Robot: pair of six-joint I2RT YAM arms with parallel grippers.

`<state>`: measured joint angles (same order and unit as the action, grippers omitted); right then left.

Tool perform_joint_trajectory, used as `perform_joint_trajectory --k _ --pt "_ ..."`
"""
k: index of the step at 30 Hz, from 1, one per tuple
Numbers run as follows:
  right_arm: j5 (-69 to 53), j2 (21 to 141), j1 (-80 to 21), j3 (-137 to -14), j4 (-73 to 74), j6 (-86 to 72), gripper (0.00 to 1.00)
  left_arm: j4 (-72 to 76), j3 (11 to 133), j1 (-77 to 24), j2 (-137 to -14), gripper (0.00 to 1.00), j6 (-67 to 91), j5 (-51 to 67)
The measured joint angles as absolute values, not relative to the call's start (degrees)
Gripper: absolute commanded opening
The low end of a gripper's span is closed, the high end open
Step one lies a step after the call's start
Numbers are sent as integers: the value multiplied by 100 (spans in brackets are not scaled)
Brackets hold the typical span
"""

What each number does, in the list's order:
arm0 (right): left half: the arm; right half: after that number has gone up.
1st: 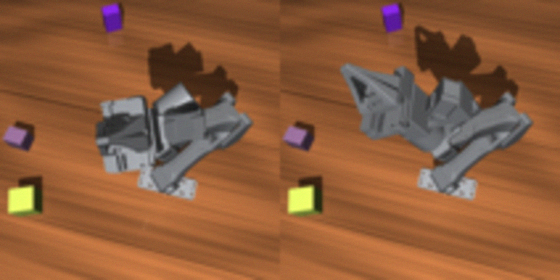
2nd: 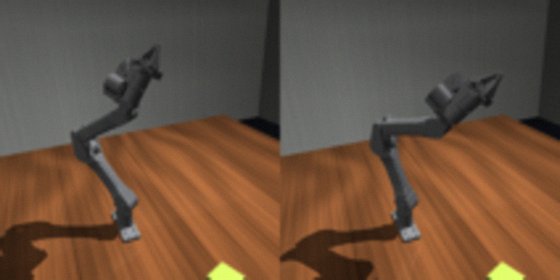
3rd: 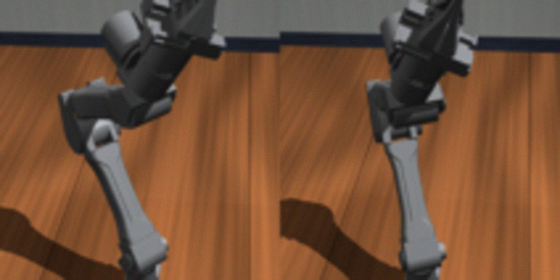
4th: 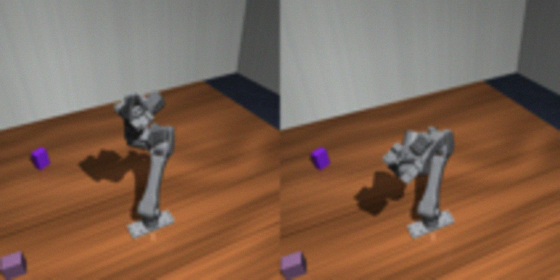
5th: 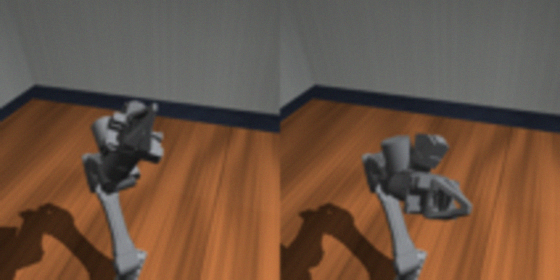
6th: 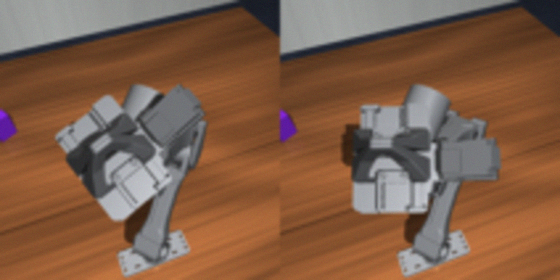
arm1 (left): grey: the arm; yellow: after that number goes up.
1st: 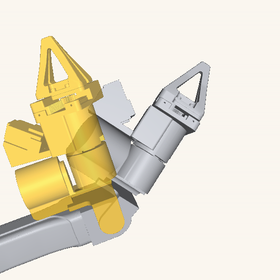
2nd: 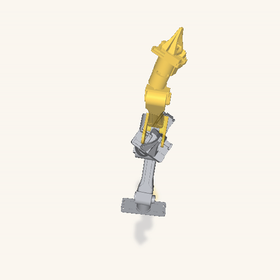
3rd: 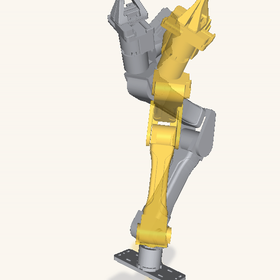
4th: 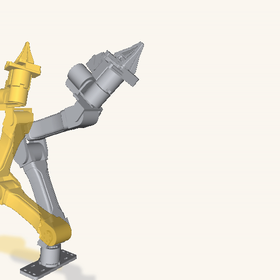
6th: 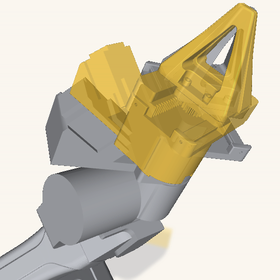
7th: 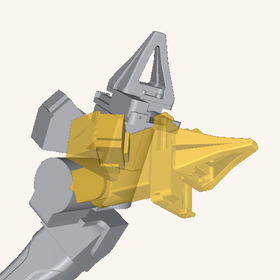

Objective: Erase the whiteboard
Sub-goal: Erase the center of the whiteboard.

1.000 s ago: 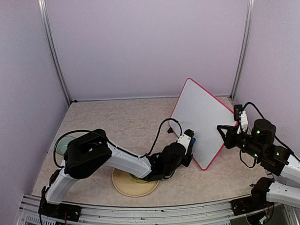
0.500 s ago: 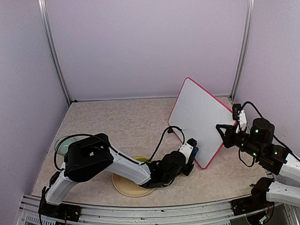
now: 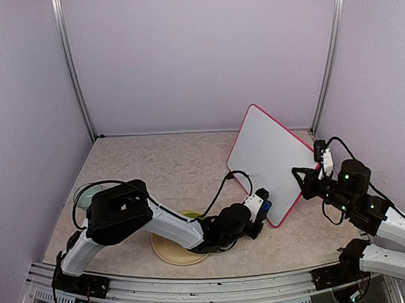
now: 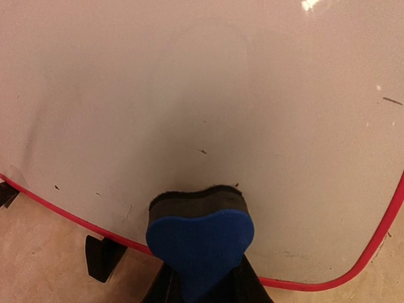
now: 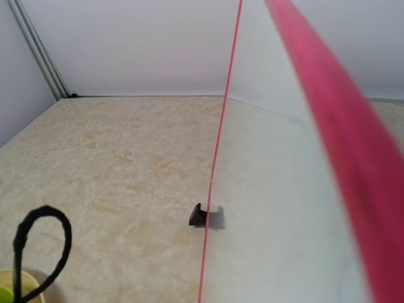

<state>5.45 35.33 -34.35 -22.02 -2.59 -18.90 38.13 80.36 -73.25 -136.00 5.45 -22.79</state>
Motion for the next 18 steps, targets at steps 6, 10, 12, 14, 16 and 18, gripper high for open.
perform_joint_trajectory --k 6,10,12,14,16,18 --pt "545 3535 -3433 -2200 -270 -1841 0 3806 8053 -7411 -13585 0 464 -2043" --pt "541 3535 -3433 -2200 -276 -1804 0 3811 8084 -7550 -13581 0 401 -1876" --pt "537 3535 -3433 -2198 -276 -1800 0 3809 8093 -7618 -13581 0 399 -1815" --pt "534 3535 -3433 -2189 -287 -1800 0 3806 8097 -7620 -13581 0 460 -1791" --pt "532 3535 -3433 -2182 -294 -1796 0 3791 8097 -7570 -13581 1 554 -1734" --pt "537 3538 -3433 -2167 -311 -1782 0 3745 8108 -7500 -13579 0 637 -1669"
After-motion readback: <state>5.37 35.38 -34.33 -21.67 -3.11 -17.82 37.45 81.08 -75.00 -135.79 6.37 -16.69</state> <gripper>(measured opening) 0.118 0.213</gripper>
